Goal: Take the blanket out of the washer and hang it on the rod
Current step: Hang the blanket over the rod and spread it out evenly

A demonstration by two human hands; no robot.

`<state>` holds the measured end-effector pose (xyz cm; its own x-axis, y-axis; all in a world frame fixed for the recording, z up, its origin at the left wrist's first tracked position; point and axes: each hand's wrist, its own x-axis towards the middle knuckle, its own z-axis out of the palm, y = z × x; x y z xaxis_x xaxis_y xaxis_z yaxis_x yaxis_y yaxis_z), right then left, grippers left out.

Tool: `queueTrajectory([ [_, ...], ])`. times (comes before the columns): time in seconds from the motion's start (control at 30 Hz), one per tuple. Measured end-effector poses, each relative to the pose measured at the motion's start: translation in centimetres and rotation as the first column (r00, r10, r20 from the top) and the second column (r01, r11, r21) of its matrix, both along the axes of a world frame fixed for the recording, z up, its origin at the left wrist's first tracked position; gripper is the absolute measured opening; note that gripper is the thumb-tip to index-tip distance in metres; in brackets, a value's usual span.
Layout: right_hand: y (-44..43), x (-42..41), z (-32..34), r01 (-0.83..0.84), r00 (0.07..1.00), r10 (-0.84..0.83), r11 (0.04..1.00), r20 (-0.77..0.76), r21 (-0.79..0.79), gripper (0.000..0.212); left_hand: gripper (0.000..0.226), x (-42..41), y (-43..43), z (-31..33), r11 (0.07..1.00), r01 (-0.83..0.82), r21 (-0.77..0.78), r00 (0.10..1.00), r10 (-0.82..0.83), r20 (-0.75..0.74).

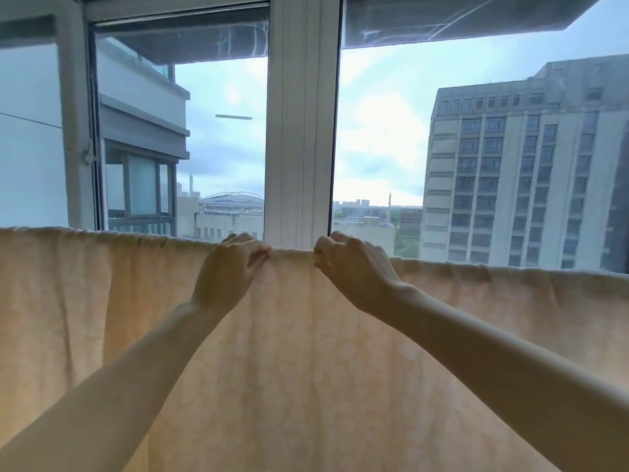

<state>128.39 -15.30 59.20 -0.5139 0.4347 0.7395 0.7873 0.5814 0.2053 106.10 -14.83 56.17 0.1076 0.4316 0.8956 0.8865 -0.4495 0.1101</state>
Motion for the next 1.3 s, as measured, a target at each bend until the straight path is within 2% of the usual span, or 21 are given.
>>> queueTrajectory([
  [0.13, 1.2, -1.6, 0.4, 0.002, 0.999, -0.001, 0.999, -0.049, 0.035, 0.006, 0.008, -0.9, 0.8, 0.6, 0.999, 0.042, 0.022, 0.998, -0.043, 0.036],
  [0.27, 2.4, -3.7, 1.4, -0.056, 0.989, 0.062, 0.997, -0.135, 0.049, 0.01, 0.009, -2.2, 1.4, 1.3, 0.993, 0.063, 0.097, 0.987, -0.076, 0.14],
  [0.4, 3.8, -5.7, 1.4, -0.103, 0.99, 0.1, 0.994, -0.096, -0.031, 0.013, 0.013, -4.7, 2.1, 0.7, 0.993, 0.118, 0.009, 0.97, -0.117, 0.214],
  [0.53, 4.4, -8.6, 1.3, -0.16, 0.987, 0.156, 0.983, -0.049, -0.092, 0.018, 0.02, -8.2, 2.6, 0.3, 1.0, 0.007, -0.021, 0.996, -0.005, 0.084],
  [0.77, 5.4, -14.2, 0.9, -0.194, 0.977, 0.201, 0.978, 0.078, -0.081, 0.024, 0.025, -13.5, 2.6, -0.2, 0.995, -0.097, -0.002, 0.987, 0.096, -0.132],
  [1.0, 5.9, -19.8, 0.6, -0.165, 0.981, 0.168, 0.986, 0.092, -0.038, 0.026, 0.025, -19.7, 3.1, 0.1, 0.992, -0.128, -0.017, 0.983, 0.125, -0.134],
  [1.17, 6.0, -24.5, 0.5, -0.135, 0.988, 0.137, 0.99, 0.073, -0.037, 0.03, 0.025, -24.1, 3.7, 0.6, 0.994, -0.098, -0.037, 0.978, 0.089, -0.191],
  [1.3, 6.2, -28.3, 0.2, -0.1, 0.994, 0.101, 0.995, 0.037, -0.017, 0.031, 0.026, -27.5, 4.0, 0.8, 0.997, -0.046, -0.066, 0.988, 0.036, -0.15],
])
